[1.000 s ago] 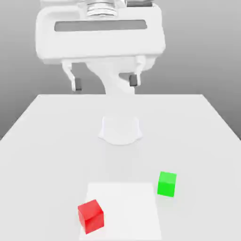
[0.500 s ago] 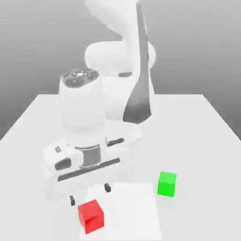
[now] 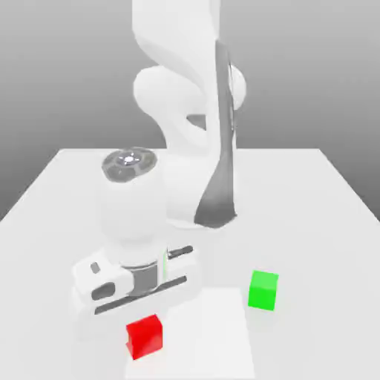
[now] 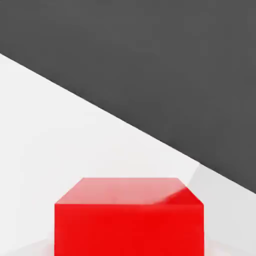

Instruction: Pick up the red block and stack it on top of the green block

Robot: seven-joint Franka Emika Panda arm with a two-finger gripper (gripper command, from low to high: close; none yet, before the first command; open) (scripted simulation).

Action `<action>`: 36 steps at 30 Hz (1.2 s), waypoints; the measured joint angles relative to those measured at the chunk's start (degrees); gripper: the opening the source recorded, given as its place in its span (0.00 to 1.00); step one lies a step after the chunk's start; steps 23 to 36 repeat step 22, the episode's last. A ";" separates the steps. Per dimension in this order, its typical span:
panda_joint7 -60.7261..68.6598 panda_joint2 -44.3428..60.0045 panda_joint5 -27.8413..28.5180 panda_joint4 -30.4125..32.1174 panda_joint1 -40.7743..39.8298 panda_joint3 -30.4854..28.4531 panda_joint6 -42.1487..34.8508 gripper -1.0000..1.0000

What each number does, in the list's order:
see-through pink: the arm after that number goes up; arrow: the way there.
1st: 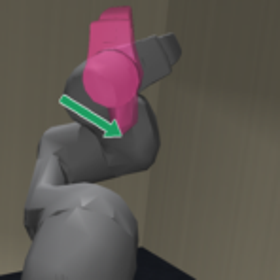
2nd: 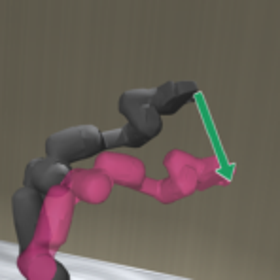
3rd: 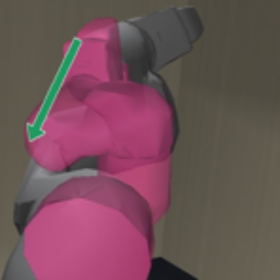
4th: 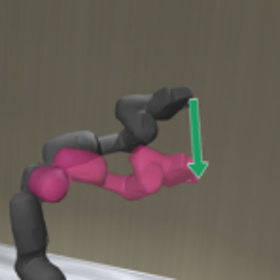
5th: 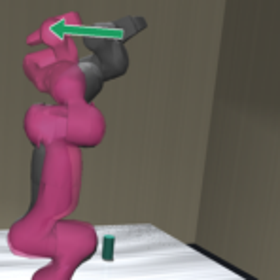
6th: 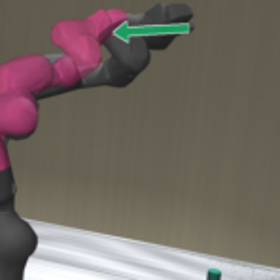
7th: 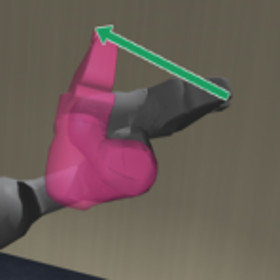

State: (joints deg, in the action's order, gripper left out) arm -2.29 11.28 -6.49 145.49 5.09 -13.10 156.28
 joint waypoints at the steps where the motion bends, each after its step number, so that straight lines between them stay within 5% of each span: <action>1: -0.22 -1.92 0.69 1.21 0.93 0.71 -0.78 0.00; 11: 0.52 -21.55 5.69 18.29 17.42 12.14 -3.01 0.00; 18: 0.51 -11.16 6.27 19.49 18.60 13.68 8.74 0.00; 19: 0.36 -9.48 6.48 19.44 18.55 13.67 10.36 1.00; 36: 0.36 -9.48 6.48 19.44 18.52 13.67 10.36 1.00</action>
